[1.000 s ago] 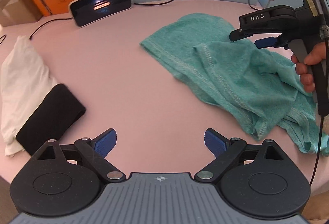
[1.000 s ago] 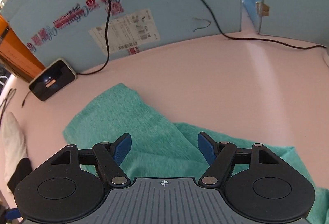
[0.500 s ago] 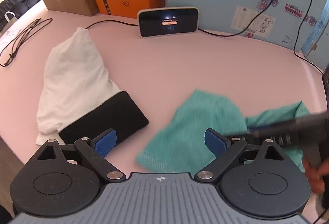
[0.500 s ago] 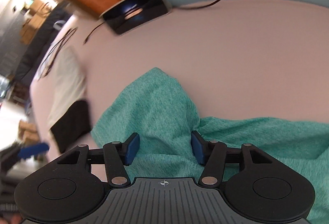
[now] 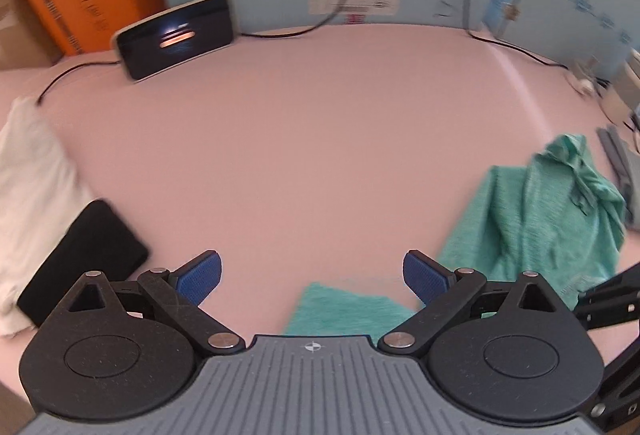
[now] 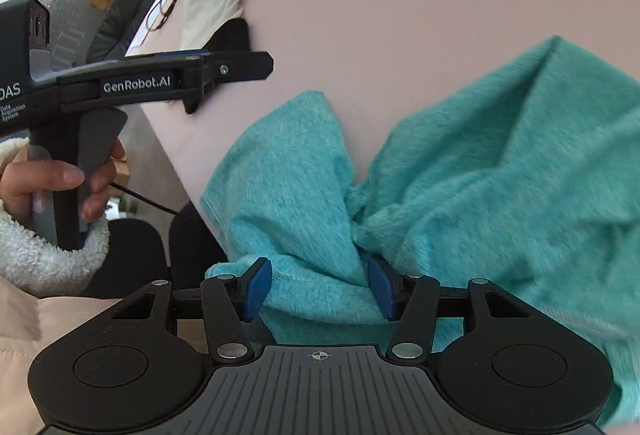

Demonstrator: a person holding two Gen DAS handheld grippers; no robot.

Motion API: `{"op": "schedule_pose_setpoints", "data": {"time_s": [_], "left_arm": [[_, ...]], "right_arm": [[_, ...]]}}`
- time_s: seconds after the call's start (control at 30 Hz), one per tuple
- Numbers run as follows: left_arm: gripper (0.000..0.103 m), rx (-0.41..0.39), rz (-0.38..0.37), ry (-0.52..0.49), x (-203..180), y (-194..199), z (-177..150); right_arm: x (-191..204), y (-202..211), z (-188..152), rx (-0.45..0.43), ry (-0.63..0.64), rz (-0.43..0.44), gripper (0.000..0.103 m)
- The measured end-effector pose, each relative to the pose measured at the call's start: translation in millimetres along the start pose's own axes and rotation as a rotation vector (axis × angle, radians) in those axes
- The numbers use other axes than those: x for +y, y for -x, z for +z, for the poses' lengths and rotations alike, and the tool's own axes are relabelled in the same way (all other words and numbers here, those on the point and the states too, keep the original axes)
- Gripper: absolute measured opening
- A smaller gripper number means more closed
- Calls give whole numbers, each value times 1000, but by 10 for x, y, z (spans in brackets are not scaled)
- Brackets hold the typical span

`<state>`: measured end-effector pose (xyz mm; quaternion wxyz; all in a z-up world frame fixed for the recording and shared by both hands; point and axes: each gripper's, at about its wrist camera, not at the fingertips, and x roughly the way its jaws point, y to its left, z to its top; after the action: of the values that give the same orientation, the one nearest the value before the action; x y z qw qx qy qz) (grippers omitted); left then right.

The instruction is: Fold clothes

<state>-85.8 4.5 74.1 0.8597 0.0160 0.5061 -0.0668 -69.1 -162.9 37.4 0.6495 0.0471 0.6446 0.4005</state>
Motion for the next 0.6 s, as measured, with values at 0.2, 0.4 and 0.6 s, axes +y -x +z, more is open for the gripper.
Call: {"op": "schedule_pose_setpoints", "data": {"time_s": [0.2, 0.4, 0.6], "left_arm": [[98, -16, -130, -253, -702, -120, 255], [98, 15, -135, -402, -1163, -304, 275], [97, 5, -158, -442, -1291, -375, 184]], "right_arm": [[-367, 721, -531, -281, -241, -122, 61], [-761, 875, -1141, -414, -531, -228, 61], [-891, 853, -1392, -485, -669, -259, 61]]}}
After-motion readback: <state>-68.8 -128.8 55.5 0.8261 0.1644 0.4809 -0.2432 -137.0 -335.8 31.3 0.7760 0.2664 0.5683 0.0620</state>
